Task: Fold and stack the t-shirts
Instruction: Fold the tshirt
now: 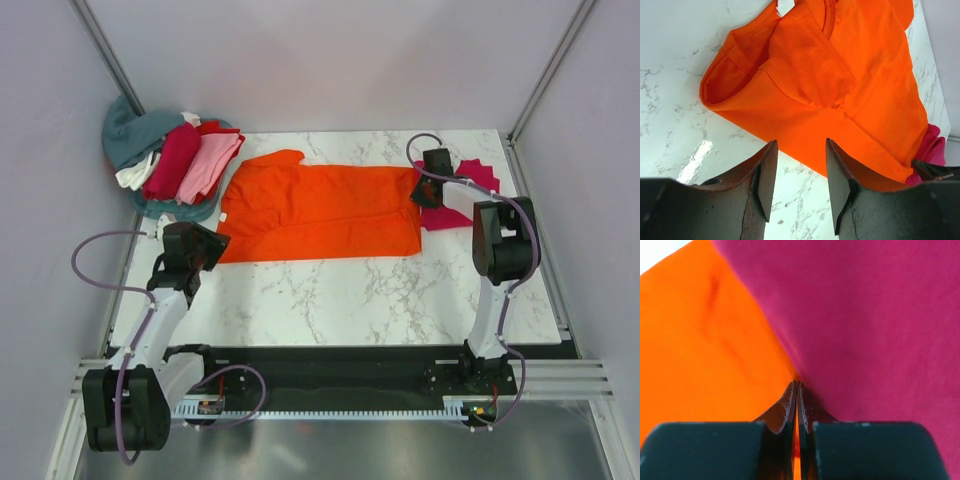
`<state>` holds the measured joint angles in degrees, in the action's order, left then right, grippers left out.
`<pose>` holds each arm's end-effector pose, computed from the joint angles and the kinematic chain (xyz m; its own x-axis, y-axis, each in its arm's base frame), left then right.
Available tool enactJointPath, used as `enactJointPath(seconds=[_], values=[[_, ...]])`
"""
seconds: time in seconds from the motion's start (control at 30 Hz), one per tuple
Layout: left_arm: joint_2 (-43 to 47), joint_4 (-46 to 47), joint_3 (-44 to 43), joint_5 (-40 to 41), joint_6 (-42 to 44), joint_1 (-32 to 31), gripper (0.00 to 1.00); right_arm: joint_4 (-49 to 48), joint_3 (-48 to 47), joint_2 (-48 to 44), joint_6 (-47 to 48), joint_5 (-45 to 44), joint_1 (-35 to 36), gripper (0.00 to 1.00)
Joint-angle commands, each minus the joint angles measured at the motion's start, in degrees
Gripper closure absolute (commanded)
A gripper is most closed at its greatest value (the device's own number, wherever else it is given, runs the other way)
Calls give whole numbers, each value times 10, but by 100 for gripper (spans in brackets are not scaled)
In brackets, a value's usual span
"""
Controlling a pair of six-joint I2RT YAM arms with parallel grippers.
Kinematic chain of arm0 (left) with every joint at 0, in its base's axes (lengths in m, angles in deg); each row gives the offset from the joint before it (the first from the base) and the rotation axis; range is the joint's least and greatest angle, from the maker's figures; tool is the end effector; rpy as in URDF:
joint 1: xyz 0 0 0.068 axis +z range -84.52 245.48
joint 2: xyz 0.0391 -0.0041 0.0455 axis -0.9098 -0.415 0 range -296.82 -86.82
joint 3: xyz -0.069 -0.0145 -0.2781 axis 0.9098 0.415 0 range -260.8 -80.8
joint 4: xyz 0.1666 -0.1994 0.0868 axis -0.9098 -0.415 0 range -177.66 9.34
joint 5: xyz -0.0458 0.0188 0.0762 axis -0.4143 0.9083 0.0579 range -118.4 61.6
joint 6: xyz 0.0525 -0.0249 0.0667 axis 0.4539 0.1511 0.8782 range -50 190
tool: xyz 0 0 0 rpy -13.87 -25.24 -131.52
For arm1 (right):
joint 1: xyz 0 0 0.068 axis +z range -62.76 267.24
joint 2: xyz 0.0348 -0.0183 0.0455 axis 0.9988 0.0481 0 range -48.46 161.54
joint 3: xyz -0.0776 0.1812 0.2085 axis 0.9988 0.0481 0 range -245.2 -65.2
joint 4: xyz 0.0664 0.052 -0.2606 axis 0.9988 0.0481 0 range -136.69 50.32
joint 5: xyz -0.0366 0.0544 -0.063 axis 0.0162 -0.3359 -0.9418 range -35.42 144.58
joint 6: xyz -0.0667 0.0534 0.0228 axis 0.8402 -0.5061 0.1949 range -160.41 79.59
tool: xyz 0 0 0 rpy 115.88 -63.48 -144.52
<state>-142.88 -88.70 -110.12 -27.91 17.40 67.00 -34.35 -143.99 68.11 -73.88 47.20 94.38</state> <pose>0.2473 0.0073 0.1949 -0.3197 -0.8031 -0.5028 -0.4734 0.5950 -0.6495 0.4803 0.0500 0.1351 -0.6581 0.4689 -0.5891 0.3854 0.8819 0.2714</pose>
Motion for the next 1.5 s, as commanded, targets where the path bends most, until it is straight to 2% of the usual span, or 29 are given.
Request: enactJointPath(seconds=[0.0, 0.27, 0.33, 0.37, 0.57, 0.7, 0.9, 1.0, 1.13, 1.2, 1.47], values=[[16, 8, -24, -2, 21, 1, 50, 23, -44, 26, 3, -38, -22, 94], [4, 8, -16, 1, 25, 0, 49, 25, -31, 30, 0, -36, -69, 93], [-9, 10, -15, -2, 24, 0, 49, 23, -28, 26, 2, -25, -70, 82], [-13, 13, -14, -2, 23, 0, 49, 25, -27, 25, 3, -26, -69, 74], [-37, 22, -6, -14, 19, 0, 50, 16, -16, 10, 13, 24, -82, 69], [-31, 24, -6, -11, 21, 0, 50, -20, 22, -30, 15, 73, -60, 55], [-52, 23, -50, -9, 43, 0, 48, -29, 57, -71, 37, 129, -31, 57], [-77, 23, -86, -7, 44, 0, 46, -28, 72, -87, 41, 123, -14, 57], [-141, 14, -135, -7, 48, 0, 35, -25, 91, -108, 51, 93, 8, 55], [-163, 11, -150, -7, 51, 0, 33, -19, 96, -114, 63, 63, 22, 54], [-239, 11, -193, -7, 60, -1, 34, -16, 94, -102, 77, 44, 31, 55]])
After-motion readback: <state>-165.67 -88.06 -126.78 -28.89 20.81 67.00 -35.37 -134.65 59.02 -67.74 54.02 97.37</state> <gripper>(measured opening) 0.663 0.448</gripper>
